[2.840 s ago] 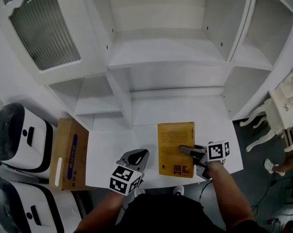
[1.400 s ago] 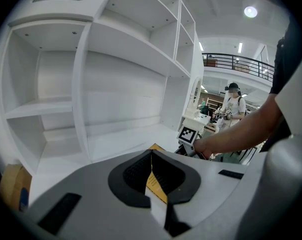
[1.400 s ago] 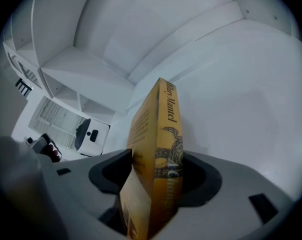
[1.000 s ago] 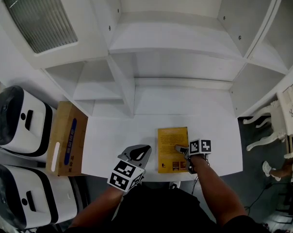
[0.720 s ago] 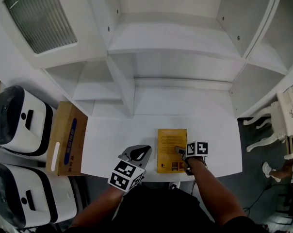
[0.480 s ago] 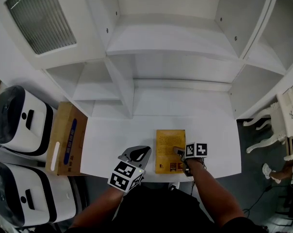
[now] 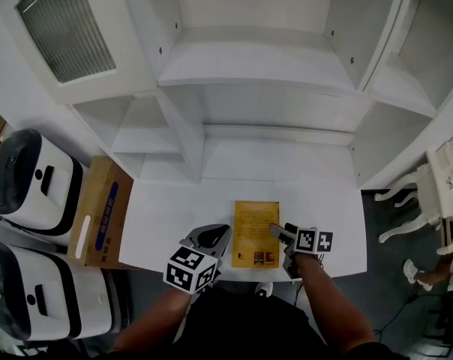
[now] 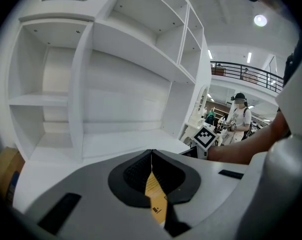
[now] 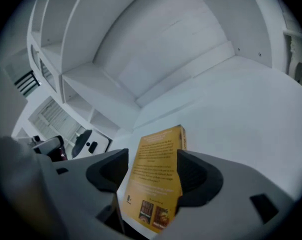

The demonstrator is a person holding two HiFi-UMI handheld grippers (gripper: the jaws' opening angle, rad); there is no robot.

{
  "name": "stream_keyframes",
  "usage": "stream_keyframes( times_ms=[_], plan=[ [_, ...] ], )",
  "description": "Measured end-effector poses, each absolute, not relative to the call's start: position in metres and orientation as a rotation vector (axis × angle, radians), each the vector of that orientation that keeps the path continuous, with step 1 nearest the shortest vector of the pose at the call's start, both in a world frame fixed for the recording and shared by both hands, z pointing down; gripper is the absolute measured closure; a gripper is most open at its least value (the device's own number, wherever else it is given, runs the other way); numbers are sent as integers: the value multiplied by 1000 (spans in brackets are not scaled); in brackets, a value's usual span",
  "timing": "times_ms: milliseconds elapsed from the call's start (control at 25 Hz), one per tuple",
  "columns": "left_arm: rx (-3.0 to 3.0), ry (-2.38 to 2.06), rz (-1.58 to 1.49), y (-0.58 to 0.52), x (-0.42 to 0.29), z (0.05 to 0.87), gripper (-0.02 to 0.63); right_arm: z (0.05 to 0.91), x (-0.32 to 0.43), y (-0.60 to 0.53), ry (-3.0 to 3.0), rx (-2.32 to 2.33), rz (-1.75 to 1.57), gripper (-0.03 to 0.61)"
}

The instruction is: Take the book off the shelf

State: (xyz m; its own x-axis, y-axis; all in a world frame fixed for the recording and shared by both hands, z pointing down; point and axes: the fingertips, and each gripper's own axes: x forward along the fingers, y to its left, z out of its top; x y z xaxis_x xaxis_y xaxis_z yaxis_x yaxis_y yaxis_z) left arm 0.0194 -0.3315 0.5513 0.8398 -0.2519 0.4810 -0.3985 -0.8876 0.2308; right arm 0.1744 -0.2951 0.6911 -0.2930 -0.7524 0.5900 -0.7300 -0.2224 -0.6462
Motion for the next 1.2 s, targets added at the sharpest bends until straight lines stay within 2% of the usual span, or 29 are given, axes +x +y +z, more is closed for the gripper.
stream_keyframes(
  times_ms=[160,200,240,280,360,840,1200],
  plan=[
    [2704,-514,606,-320,31,545,603,648,175,-285,2002,-1721,-1416,276],
    [2700,-517,597,-316,34,545,603,638,174,-281,2025,-1697,-1377,312],
    [2693,-518,587,-312,36,544,603,629,173,-277,2049,-1672,-1342,399],
    [2684,-518,573,-307,37,544,603,620,171,-273,2070,-1639,-1316,518],
    [2673,-523,546,-296,39,543,603,605,164,-264,2114,-1551,-1281,539],
    [2719,-554,543,-267,16,528,603,552,129,-220,2492,-1691,-921,549],
    [2734,-440,565,-234,-33,527,603,552,69,-190,2377,-1814,-972,549]
  ],
)
